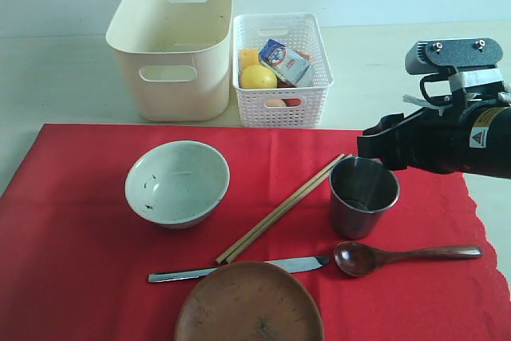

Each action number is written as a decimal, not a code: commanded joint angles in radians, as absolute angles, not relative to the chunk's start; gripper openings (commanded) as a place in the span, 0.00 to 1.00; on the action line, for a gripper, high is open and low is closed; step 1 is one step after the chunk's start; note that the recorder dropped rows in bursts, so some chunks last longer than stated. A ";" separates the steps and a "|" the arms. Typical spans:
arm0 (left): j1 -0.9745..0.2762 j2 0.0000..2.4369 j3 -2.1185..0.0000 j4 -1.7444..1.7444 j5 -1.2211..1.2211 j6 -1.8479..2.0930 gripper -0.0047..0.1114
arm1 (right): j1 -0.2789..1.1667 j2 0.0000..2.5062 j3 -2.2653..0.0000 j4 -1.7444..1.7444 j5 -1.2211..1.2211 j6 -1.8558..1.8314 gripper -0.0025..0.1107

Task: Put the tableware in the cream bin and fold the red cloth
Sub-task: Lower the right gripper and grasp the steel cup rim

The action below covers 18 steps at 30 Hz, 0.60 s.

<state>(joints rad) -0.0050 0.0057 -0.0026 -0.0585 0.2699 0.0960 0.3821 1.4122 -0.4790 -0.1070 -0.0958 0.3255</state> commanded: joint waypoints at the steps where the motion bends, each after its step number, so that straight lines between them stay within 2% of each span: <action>1: -0.010 0.000 0.000 -0.056 0.264 0.097 0.04 | 0.384 1.409 -0.477 -0.116 -0.091 0.315 0.52; 18: -0.010 0.000 0.000 -0.056 0.264 0.097 0.04 | 0.384 1.297 -0.477 -0.113 0.091 0.271 0.52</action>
